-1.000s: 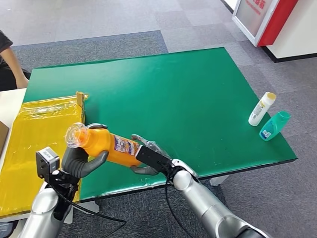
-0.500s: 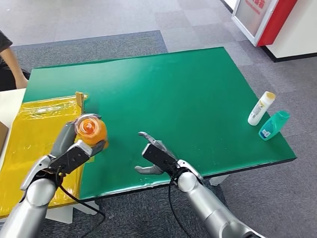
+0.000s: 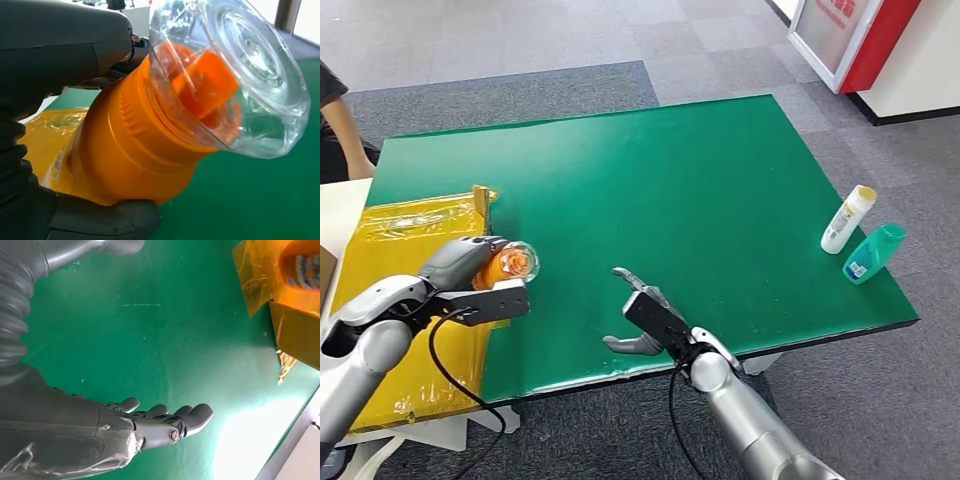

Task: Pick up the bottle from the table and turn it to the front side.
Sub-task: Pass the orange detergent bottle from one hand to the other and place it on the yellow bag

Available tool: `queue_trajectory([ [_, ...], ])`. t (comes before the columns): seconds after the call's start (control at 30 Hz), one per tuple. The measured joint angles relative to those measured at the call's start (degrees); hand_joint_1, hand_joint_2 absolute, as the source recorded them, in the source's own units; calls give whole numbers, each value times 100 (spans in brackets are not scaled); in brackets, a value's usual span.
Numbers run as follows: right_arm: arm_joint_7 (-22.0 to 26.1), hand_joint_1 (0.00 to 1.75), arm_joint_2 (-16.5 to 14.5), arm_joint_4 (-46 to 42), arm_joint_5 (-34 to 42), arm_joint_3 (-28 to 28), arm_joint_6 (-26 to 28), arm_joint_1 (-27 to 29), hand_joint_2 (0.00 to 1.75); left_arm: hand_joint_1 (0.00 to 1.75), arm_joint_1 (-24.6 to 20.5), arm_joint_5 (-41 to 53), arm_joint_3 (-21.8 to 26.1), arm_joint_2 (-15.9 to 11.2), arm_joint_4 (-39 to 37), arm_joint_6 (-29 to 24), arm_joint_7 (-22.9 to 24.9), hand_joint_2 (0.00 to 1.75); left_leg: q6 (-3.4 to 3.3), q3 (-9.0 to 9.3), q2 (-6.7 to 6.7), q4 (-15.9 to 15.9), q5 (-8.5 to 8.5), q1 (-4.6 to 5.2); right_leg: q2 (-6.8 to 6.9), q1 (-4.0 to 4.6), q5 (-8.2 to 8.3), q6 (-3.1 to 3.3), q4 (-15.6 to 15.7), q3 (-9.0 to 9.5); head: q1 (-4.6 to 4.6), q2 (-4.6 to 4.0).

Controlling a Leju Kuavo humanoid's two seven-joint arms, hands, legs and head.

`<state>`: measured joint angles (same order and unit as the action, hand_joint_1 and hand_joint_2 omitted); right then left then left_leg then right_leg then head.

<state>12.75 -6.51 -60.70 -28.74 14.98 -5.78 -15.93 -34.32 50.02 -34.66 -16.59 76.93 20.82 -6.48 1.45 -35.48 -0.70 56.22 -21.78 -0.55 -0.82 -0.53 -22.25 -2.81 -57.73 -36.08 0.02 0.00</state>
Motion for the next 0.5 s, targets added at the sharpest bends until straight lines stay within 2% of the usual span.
queue_trajectory([
  [0.17,3,0,20,-11,8,-18,-10,29,175,175,-251,-1,-508,-187,-462,48,187,175,1,1,4,0,-1,0,-5,0,0,0,0,0,-1,0],
  [0.37,3,0,28,-11,8,-39,-9,33,175,175,-360,47,-778,-278,-737,8,321,175,1,1,4,0,0,0,-5,0,1,0,0,1,-1,0],
  [0.5,-20,0,28,-24,-39,-57,-39,53,175,175,-314,665,-828,-180,-947,-261,958,175,0,0,4,0,0,0,-5,-1,0,0,0,1,-1,0],
])
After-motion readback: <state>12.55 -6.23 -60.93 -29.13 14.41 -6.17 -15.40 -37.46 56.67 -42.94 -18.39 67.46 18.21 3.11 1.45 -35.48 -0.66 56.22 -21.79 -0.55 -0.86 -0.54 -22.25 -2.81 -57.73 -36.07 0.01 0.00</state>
